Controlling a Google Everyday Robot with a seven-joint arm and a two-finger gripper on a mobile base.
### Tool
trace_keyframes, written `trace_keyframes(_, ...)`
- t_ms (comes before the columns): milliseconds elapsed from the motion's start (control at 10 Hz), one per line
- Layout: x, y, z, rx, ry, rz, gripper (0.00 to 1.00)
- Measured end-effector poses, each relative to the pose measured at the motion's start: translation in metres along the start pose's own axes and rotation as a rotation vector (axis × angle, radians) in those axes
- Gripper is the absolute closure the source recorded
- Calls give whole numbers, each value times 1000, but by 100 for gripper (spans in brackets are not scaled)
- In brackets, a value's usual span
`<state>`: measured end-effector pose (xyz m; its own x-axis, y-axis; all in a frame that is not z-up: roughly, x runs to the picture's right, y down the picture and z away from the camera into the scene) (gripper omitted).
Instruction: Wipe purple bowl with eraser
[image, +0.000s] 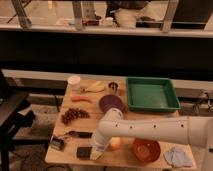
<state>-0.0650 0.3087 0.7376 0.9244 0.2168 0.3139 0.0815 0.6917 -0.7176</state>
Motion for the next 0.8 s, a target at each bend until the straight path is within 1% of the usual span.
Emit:
trace_keyframes(100, -2, -1, -11, 15, -11, 5, 100)
trace_keyframes(300, -6, -6, -52, 56, -41, 16, 100)
trace_keyframes(500, -14, -12, -88, 90, -60, 5, 100)
trace_keyframes(600, -21, -18, -107, 107, -69, -14, 100)
trace_keyframes(700, -29, -31, -121, 120, -69, -41, 100)
trace_keyframes(800, -34, -43, -127, 122, -67, -57, 100)
